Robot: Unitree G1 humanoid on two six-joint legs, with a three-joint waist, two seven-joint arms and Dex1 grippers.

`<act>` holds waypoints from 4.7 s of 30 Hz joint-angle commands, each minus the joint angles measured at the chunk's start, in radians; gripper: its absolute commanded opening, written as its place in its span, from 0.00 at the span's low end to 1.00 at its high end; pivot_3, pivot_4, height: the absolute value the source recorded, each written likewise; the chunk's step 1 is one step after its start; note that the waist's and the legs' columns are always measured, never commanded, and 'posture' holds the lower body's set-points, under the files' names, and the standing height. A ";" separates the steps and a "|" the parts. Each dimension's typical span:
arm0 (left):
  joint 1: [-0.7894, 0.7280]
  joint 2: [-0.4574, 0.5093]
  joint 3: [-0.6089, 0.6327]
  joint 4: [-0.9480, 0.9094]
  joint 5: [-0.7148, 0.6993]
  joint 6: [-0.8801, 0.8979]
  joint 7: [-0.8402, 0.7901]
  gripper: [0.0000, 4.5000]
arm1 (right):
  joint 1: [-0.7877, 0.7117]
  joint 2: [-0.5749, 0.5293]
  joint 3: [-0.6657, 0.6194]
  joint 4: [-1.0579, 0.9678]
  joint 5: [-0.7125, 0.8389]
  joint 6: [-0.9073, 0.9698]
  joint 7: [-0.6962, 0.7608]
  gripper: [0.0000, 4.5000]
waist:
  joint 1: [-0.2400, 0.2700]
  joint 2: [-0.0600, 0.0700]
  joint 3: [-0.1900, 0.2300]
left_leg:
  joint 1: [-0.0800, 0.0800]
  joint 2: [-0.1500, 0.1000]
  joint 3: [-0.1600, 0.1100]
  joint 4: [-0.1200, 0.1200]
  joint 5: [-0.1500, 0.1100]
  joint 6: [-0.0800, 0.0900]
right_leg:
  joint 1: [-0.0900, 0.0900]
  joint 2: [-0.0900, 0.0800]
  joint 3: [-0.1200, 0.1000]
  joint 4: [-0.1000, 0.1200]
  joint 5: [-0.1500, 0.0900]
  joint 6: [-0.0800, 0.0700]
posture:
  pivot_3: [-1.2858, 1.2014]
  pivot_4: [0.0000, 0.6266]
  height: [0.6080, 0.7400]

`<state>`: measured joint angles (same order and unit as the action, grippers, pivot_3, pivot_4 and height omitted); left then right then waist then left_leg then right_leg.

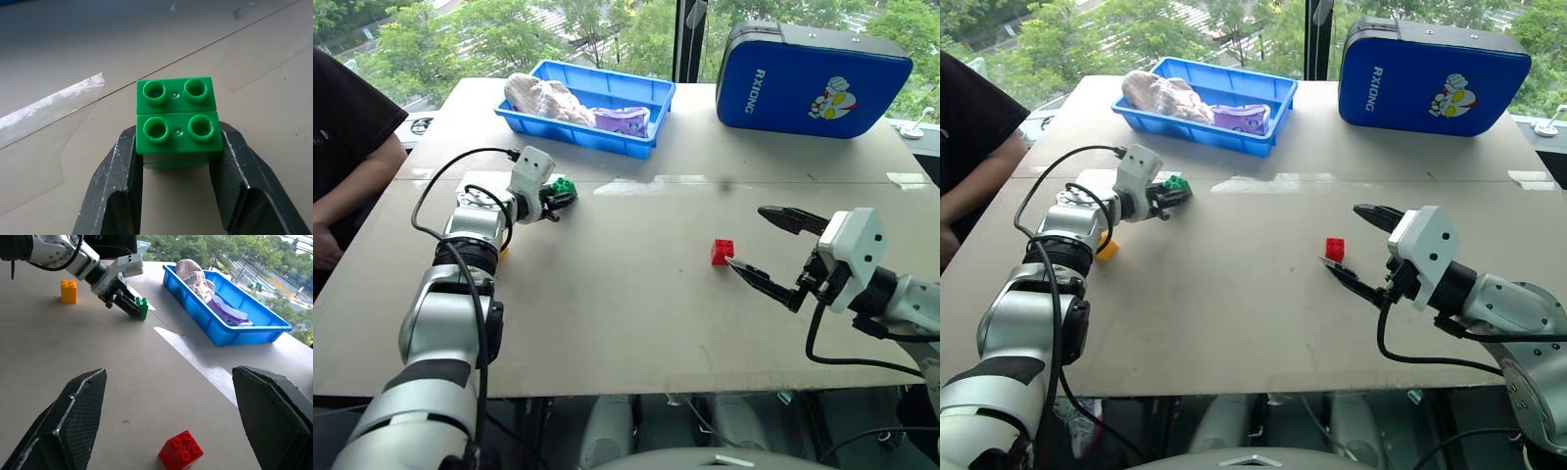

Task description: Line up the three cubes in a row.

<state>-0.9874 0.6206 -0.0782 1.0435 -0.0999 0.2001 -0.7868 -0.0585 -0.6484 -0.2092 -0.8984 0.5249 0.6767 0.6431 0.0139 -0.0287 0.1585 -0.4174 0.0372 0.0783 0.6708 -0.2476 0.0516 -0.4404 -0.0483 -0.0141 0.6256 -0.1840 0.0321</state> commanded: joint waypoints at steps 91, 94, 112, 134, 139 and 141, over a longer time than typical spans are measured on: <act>0.646 0.321 0.388 -1.037 -0.119 0.779 -0.005 0.99 | 0.076 -0.107 0.087 0.173 0.140 -0.233 0.274 0.94 | 0.003 -0.002 -0.001 | 0.003 0.003 -0.007 0.004 -0.001 0.001 | 0.003 -0.001 -0.001 0.002 -0.002 0.003 | 0.52 0.24 1.00; 0.598 0.322 0.332 -0.943 -0.111 0.717 -0.019 0.99 | 0.108 -0.107 0.070 0.140 0.141 -0.230 0.247 0.94 | 0.001 -0.002 -0.001 | 0.003 0.002 -0.007 0.004 -0.001 0.001 | 0.003 -0.002 -0.001 0.002 0.000 0.000 | 0.52 0.24 1.00; 0.528 0.324 0.219 -0.721 -0.154 0.315 -0.276 0.30 | 0.217 -0.116 0.020 0.072 0.132 -0.231 0.167 0.94 | 0.001 -0.002 -0.001 | 0.002 0.002 -0.005 0.003 -0.001 0.001 | 0.002 -0.003 0.000 0.002 0.000 0.000 | 0.52 0.24 1.00; 0.095 0.111 -0.170 -0.278 0.064 -0.371 -0.781 0.30 | 0.264 -0.124 -0.019 0.000 0.139 -0.214 0.121 0.94 | 0.000 -0.003 -0.001 | 0.001 0.000 -0.004 0.005 -0.001 0.001 | 0.002 0.001 0.001 0.001 0.000 0.001 | 0.52 0.24 1.00; 0.080 0.095 -0.167 -0.234 0.079 -0.408 -0.817 0.30 | 0.291 -0.126 -0.038 -0.014 0.141 -0.213 0.111 0.94 | 0.000 -0.003 -0.001 | 0.001 0.000 -0.005 0.005 -0.001 0.001 | 0.002 0.001 0.001 0.002 -0.001 0.001 | 0.52 0.24 1.00; 0.075 0.089 -0.162 -0.218 0.084 -0.423 -0.816 0.30 | 0.299 -0.129 -0.044 -0.013 0.141 -0.214 0.112 0.94 | 0.001 -0.003 -0.001 | 0.001 0.001 -0.005 0.005 -0.001 0.002 | 0.002 0.001 0.001 0.002 -0.001 0.001 | 0.52 0.24 1.00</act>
<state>-0.8756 0.7099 -0.2515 0.8244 -0.0187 -0.1987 -1.5964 0.2370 -0.7679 -0.2156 -0.8822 0.6538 0.4723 0.7572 0.0145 -0.0319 0.1571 -0.4167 0.0381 0.0728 0.6762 -0.2484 0.0531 -0.4385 -0.0473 -0.0135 0.6271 -0.1849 0.0337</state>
